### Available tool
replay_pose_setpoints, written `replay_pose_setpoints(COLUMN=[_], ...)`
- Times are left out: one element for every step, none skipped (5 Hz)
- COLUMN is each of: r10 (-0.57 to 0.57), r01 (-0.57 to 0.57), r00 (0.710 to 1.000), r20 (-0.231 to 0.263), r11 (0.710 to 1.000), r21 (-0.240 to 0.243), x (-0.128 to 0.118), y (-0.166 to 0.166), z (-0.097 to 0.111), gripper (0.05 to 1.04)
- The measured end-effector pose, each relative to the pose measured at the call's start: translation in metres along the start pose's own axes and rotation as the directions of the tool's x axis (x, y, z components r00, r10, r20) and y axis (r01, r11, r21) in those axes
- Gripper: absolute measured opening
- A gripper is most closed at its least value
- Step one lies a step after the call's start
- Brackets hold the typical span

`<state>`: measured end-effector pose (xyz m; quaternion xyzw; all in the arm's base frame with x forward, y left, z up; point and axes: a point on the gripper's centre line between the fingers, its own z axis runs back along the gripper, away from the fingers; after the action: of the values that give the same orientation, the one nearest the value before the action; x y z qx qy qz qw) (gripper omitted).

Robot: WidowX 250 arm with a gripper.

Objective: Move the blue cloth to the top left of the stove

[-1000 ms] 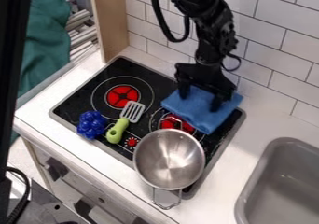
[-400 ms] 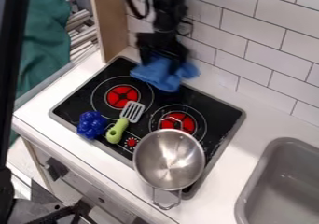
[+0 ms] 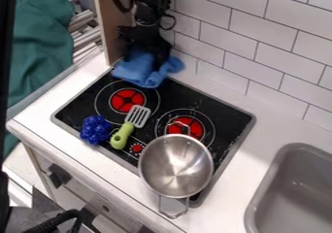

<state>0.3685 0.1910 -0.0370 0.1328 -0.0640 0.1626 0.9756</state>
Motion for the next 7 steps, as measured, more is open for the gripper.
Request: replay_pose_setpoints(r10=[-0.019,-0.045,-0.039,-0.042,-0.014,0.005,0.004], r01=[0.019,0.047,0.039,0.041,0.030,0.027,0.034], r00=[0.999,0.997,0.998,0.999,0.995,0.986,0.981], r20=[-0.028,-0.056,-0.046,-0.018,0.103,0.166,0.192], r11=[1.000,0.998,0.999,0.997,0.988,0.981,0.981], r21=[0.021,0.038,-0.002,-0.069,-0.155,-0.192,-0.191], x=[-0.012,-0.025,-0.033,-0.033,-0.014,-0.010,-0.012], y=[0.012,0.016,0.012,0.004,-0.005,-0.007,-0.008], z=[0.000,0.003,0.004,0.011,0.045,0.072,0.090], gripper=[1.000,1.000,0.999,0.998,0.998,0.998,0.998])
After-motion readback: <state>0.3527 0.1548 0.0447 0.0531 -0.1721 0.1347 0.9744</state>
